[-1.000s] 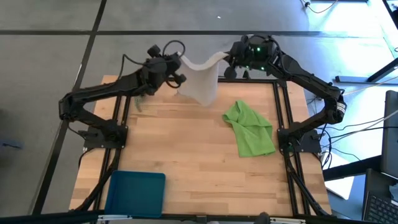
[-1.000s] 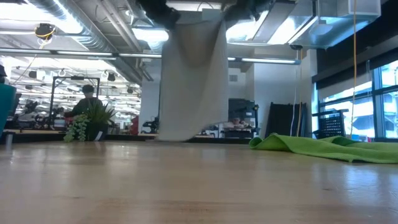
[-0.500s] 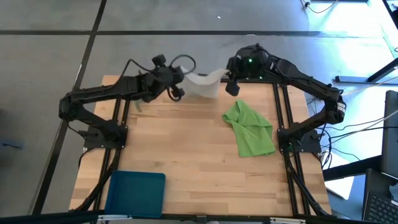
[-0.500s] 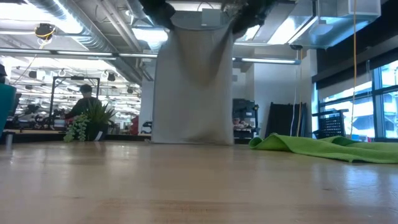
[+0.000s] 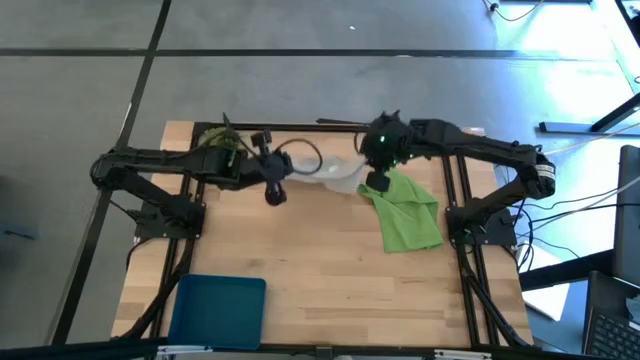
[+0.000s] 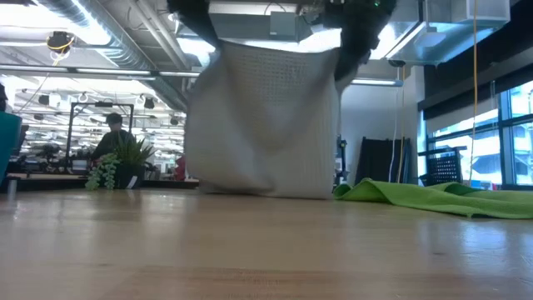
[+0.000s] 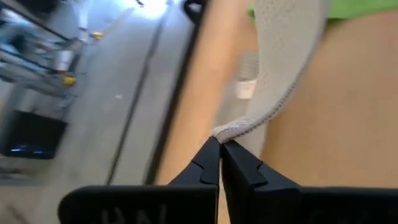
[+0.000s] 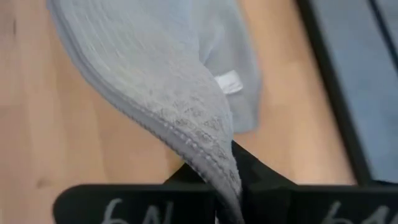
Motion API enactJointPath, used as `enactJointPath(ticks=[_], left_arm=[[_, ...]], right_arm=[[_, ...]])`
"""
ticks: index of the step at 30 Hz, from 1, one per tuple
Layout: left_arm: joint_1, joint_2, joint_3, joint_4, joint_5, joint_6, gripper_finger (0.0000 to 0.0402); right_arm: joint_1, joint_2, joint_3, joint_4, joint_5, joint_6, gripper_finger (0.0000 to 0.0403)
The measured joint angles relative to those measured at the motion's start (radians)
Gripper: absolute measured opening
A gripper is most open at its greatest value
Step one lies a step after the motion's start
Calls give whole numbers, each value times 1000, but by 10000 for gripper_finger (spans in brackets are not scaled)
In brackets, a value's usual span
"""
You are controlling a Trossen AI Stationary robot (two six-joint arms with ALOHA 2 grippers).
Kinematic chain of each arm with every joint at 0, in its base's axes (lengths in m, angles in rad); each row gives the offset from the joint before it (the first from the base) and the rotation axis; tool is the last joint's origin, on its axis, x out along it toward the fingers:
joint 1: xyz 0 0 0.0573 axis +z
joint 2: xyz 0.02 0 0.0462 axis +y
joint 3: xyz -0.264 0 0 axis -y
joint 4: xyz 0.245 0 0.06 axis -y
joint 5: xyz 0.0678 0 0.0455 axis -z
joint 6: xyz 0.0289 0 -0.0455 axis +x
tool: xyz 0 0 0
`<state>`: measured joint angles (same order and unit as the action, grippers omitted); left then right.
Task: Fold microfiber towels
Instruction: Fold the gray microfiber cloth
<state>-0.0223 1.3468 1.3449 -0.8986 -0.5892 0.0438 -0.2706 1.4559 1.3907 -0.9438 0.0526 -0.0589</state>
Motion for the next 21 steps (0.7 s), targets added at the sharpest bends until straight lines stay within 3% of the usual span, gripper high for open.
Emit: enactJointPath(ticks=[9, 21], left_arm=[[-142, 1, -89, -33, 154, -181, 0], [-309, 2, -331, 74, 253, -433, 0]], right_arm=[[147, 0, -173, 102, 0, 85, 6], [318, 0, -450, 376, -2, 215, 6]])
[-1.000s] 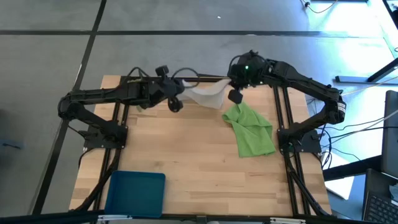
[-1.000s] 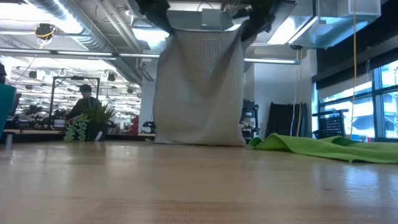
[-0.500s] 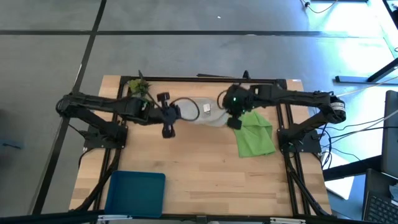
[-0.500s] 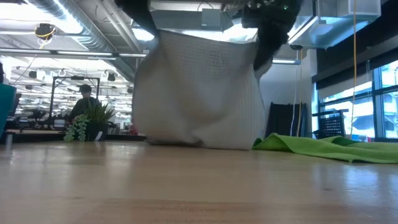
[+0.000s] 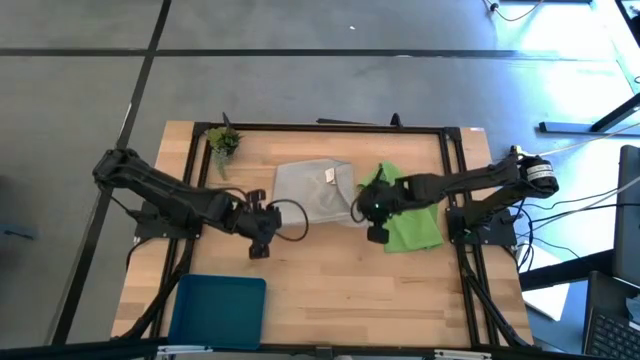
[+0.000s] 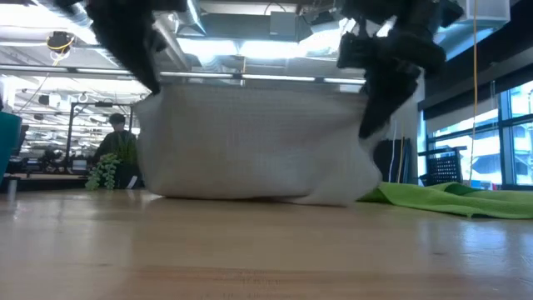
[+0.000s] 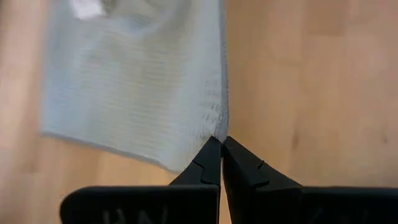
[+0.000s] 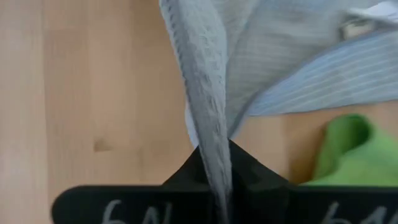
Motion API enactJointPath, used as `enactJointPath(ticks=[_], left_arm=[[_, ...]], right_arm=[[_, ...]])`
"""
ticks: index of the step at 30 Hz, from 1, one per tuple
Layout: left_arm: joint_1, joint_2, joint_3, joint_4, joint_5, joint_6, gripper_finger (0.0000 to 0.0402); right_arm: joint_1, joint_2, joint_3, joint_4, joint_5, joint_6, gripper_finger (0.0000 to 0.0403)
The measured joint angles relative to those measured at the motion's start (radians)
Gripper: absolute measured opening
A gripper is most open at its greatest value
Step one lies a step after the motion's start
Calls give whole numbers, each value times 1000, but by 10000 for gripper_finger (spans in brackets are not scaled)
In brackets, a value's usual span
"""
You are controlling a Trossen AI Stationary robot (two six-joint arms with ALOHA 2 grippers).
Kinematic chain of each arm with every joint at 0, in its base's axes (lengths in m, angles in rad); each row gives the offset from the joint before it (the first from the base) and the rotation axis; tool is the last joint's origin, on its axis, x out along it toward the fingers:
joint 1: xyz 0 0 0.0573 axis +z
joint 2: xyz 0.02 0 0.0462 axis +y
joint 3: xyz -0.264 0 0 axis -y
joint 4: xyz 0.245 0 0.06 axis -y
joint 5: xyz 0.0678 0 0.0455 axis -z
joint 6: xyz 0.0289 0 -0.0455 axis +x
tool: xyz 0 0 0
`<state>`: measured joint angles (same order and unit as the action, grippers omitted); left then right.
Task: Fold microfiber towels
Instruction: Fold the gray microfiber cloth
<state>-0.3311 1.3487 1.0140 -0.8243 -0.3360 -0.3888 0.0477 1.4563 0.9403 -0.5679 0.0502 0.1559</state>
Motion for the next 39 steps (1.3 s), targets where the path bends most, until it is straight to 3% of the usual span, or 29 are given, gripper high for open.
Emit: enactJointPath(ticks=[8, 21, 29, 39], left_arm=[[-53, 0, -148, 233, 121, -45, 0], [-62, 0, -215, 267, 120, -50, 0], [-62, 0, -215, 269, 118, -50, 10], [-62, 0, -215, 270, 93, -74, 82]], right_arm=[[116, 0, -85, 129, -2, 76, 6], [173, 1, -91, 216, -1, 101, 12], [173, 1, -91, 217, 0, 100, 60], [162, 2, -91, 258, 45, 97, 159]])
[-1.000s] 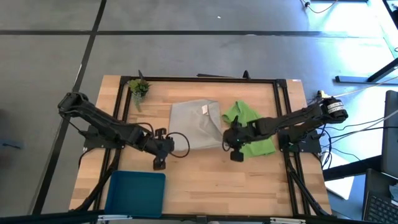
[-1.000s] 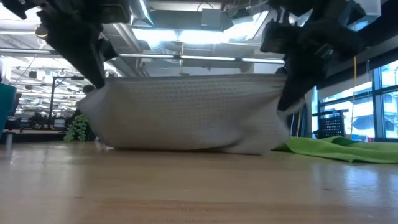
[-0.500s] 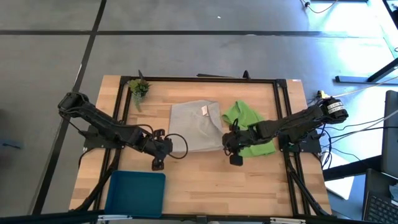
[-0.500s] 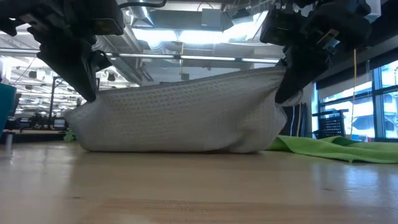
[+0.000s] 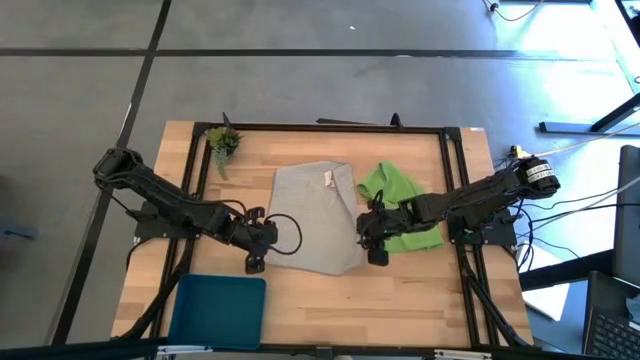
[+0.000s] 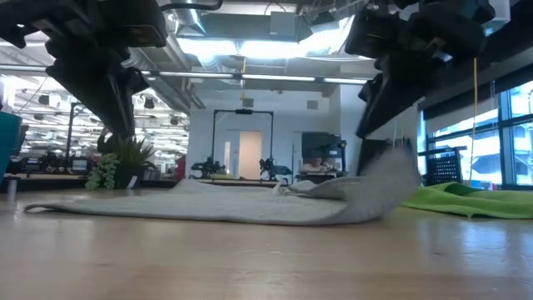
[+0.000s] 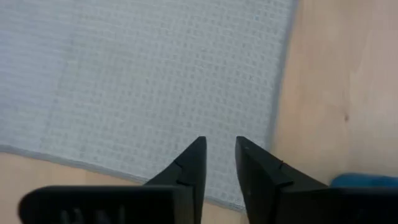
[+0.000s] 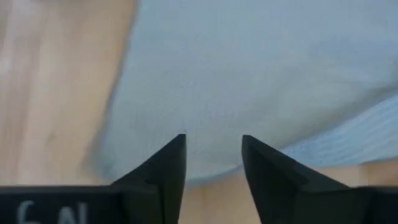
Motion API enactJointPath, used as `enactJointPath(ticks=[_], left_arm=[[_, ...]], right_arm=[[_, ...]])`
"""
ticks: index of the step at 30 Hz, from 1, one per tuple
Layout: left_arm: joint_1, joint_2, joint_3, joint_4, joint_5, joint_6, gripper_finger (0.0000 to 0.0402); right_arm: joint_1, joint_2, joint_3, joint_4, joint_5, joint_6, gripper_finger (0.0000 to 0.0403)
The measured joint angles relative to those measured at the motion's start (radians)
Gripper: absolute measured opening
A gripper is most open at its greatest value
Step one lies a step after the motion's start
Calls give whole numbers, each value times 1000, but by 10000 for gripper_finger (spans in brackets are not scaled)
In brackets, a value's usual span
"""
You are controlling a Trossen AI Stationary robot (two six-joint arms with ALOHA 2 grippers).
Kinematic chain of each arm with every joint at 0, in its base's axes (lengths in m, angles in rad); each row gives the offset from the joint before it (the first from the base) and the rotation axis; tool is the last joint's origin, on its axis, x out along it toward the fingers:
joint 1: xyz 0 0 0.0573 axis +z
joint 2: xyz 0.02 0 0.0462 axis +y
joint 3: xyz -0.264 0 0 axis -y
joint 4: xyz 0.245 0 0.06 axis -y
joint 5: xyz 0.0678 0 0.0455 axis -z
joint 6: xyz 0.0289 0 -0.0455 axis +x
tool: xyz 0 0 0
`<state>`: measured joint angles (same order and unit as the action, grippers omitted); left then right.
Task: Fold microfiber towels
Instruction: Fold the gray microfiber cloth
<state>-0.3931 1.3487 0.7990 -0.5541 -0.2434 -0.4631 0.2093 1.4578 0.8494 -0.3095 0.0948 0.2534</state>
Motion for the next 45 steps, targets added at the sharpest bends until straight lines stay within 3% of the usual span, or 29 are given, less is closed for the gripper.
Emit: enactJointPath(ticks=[5, 10, 15, 20, 23, 36, 45], left_arm=[[0, 0, 0, -10, -70, -4, 91], [0, 0, 0, -10, -87, -33, 92], [0, 0, 0, -10, -88, -53, 92], [0, 0, 0, -10, -88, -54, 92], [0, 0, 0, -10, -88, -54, 92], [0, 0, 0, -10, -89, -54, 92], [0, 0, 0, -10, -89, -54, 92]], right_arm=[[-49, 7, 0, 106, 121, -29, 176], [-119, 75, 1, 261, 92, -132, 173], [-213, 169, 1, 276, 84, -200, 170], [-263, 271, 1, 383, -17, -275, 171], [-285, 307, 1, 419, -25, -306, 171], [-378, 333, 1, 416, -27, -257, 171], [-383, 333, 1, 408, 127, -234, 171]])
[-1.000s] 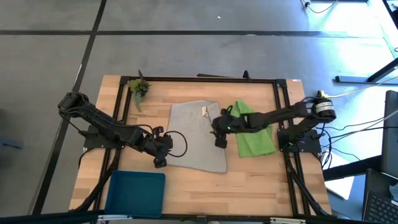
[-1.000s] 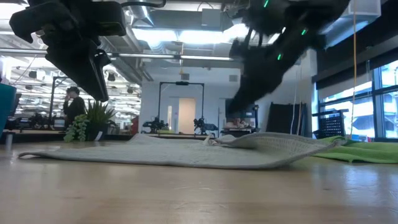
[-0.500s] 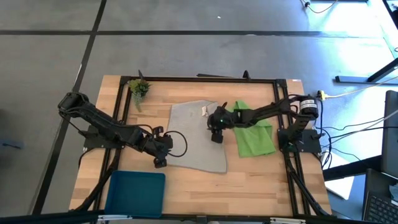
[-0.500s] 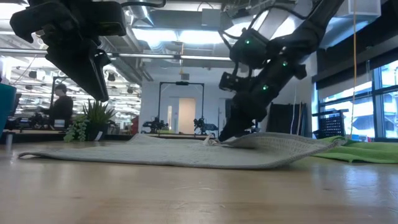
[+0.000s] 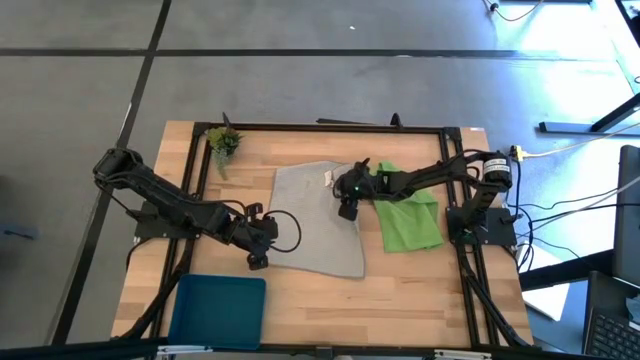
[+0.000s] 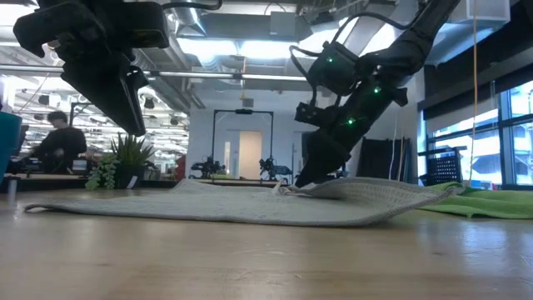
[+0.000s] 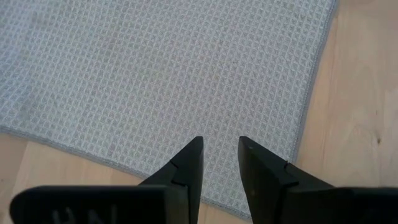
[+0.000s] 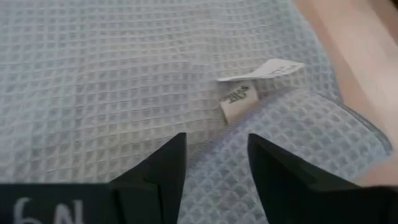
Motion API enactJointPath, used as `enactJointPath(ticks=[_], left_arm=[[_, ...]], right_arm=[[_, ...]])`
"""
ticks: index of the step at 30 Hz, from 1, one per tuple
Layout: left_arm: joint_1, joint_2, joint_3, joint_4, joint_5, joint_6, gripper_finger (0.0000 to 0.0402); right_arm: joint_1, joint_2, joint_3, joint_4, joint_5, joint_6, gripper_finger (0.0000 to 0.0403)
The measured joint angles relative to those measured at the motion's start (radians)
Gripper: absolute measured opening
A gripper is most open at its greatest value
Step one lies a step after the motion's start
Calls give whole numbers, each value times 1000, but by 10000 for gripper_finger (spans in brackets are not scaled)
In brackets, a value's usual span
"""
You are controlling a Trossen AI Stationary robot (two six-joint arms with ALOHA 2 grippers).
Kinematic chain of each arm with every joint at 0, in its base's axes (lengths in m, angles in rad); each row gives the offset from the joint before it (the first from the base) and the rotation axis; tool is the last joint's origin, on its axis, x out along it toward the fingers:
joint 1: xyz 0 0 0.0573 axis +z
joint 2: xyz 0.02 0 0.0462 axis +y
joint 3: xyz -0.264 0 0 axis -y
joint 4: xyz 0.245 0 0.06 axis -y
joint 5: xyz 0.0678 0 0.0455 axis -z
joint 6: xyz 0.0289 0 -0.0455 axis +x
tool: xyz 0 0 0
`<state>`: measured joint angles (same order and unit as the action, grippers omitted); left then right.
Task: Fold microfiber towels
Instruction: Fold the gray microfiber cloth
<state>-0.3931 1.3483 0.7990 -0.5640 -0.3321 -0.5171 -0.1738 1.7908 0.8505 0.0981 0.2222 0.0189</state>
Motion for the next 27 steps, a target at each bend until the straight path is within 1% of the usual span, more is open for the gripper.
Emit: enactJointPath(ticks=[20, 27], left_arm=[[0, 0, 0, 1, 0, 0, 92], [0, 0, 0, 8, 0, 0, 92]], right_arm=[[0, 4, 0, -7, 21, 44, 171], [0, 34, 0, 21, 22, 55, 171]])
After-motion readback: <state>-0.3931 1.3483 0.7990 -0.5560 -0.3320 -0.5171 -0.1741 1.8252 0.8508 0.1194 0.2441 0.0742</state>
